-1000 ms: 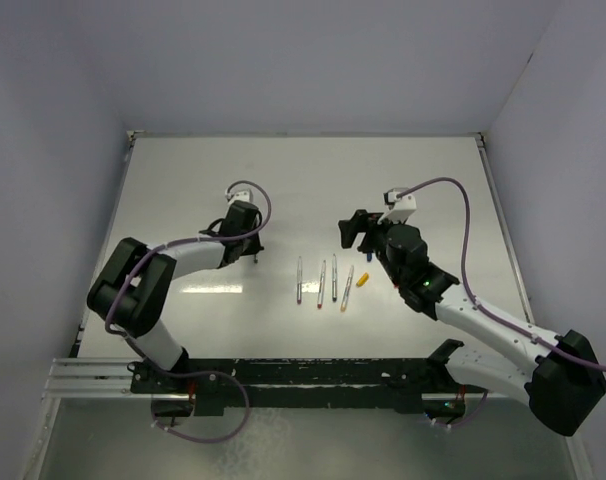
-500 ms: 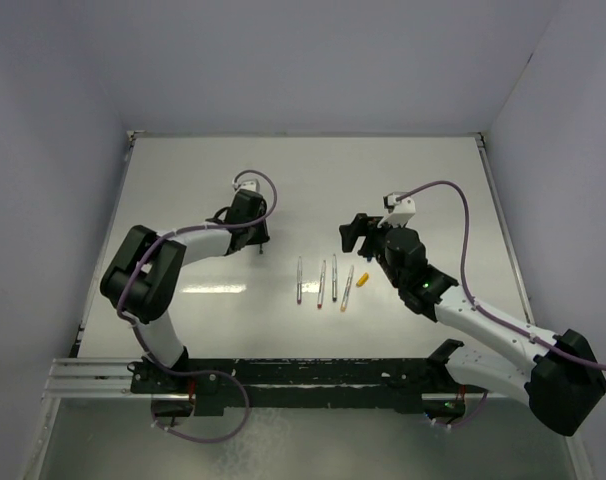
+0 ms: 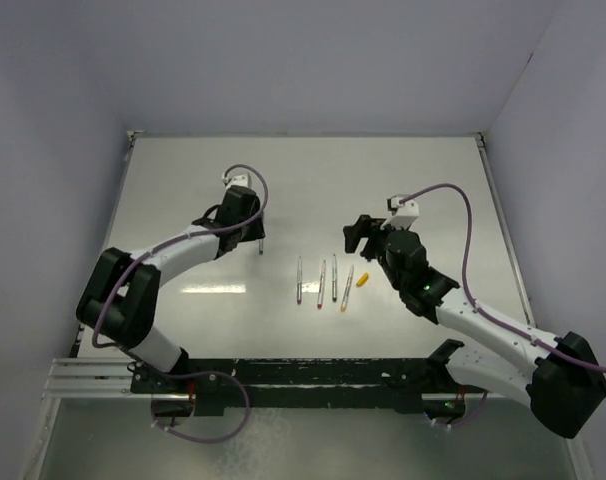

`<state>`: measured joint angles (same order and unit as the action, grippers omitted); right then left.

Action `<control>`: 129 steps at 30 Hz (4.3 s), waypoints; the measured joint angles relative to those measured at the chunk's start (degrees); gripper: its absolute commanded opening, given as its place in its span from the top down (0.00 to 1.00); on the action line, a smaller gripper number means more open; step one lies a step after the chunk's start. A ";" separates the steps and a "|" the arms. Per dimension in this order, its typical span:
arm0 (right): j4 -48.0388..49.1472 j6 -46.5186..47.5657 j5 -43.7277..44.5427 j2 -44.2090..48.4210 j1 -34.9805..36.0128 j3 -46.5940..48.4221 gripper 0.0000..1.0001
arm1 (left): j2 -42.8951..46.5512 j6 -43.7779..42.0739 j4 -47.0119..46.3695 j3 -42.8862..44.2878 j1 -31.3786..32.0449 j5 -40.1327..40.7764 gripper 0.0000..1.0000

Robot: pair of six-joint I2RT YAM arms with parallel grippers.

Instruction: Insert the pens into the pen caps

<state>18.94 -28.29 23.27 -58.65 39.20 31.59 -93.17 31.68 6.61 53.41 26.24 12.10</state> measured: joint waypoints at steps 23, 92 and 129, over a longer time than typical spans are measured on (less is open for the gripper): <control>-12.22 -8.90 6.12 6.80 -10.03 -5.42 0.25 | -0.74 7.52 10.23 -0.24 29.66 12.02 0.50; -28.37 -9.84 5.22 -14.88 -15.56 7.48 0.39 | 9.81 4.87 9.86 -7.85 30.42 7.13 1.00; -28.59 -3.72 -7.82 -34.07 -22.10 17.22 0.78 | 17.05 0.59 -4.28 -15.04 30.42 -0.98 1.00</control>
<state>-9.65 -32.01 15.44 -92.73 17.10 48.82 -76.12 32.27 2.33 38.37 56.66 11.11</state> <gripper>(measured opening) 0.289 0.028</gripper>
